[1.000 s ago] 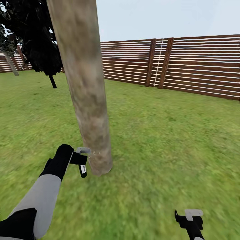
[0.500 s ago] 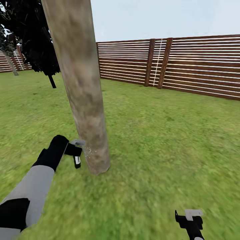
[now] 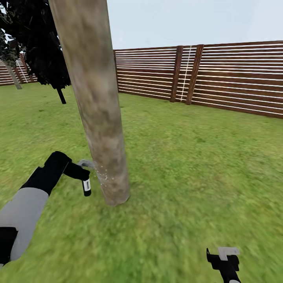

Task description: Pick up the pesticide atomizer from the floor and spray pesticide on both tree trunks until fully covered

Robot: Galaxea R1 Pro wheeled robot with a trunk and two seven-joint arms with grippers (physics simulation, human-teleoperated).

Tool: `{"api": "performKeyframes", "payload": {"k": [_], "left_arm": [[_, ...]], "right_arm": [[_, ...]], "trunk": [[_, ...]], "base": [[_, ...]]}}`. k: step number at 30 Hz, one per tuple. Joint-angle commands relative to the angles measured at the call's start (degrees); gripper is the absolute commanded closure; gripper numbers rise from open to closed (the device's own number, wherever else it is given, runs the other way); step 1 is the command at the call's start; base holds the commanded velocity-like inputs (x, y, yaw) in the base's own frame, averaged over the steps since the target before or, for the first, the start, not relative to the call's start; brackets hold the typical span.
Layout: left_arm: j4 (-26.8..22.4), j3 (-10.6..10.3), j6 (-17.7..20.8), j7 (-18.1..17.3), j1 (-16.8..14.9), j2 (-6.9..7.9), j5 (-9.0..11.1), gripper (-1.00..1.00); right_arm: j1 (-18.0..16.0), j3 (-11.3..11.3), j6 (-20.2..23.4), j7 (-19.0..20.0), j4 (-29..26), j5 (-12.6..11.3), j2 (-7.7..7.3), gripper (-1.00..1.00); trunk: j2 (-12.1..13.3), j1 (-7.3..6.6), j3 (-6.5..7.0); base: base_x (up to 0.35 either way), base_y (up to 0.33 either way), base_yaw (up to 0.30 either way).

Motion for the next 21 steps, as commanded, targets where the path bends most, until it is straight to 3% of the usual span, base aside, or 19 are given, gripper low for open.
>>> {"api": "performKeyframes", "payload": {"k": [1, 5, 10, 11, 13, 14, 21], "left_arm": [[-0.07, 0.00, 0.19, -0.66, 0.25, 0.35, -0.40, 1.00], [0.15, 0.14, 0.09, -0.69, 0.57, 0.40, -0.41, 1.00], [0.00, 0.43, 0.41, -0.69, 0.59, 0.30, -0.39, 1.00], [-0.07, 0.91, 0.44, -0.69, 0.54, 0.31, -0.38, 1.00], [-0.08, 4.37, 0.45, -0.50, 0.57, 0.24, -0.63, 1.00], [-0.07, 4.81, 0.45, -0.46, 0.58, 0.23, -0.68, 1.00], [-0.07, 4.85, 0.39, -0.34, 0.59, 0.14, -0.81, 1.00]], "right_arm": [[-0.05, -0.29, -0.19, -0.29, 0.10, 0.61, 0.00, -1.00], [-0.05, -0.25, -0.24, -0.29, 0.10, 0.61, 0.06, -1.00], [-0.05, -0.26, -0.24, -0.29, 0.10, 0.61, 0.09, -1.00], [-0.05, -0.24, -0.25, -0.29, 0.10, 0.61, 0.09, -1.00], [-0.05, -0.25, -0.24, -0.29, 0.10, 0.61, 0.09, -1.00], [-0.05, -0.26, -0.24, -0.29, 0.10, 0.61, 0.07, -1.00], [-0.05, -0.28, -0.23, -0.29, 0.10, 0.61, 0.09, -1.00]], "trunk": [[-0.02, -0.01, -0.05], [-0.02, -0.01, -0.05], [-0.02, -0.01, -0.05], [-0.02, -0.01, -0.05], [-0.02, -0.01, -0.05], [-0.02, -0.01, -0.05], [-0.02, -0.01, -0.05]], "base": [[0.000, 0.000, 0.000], [0.058, -0.133, 0.025], [0.122, -0.244, 0.242], [0.201, -0.211, 0.232], [0.218, -0.197, 0.063], [0.099, -0.244, 0.011], [-0.085, -0.276, 0.001]]}}
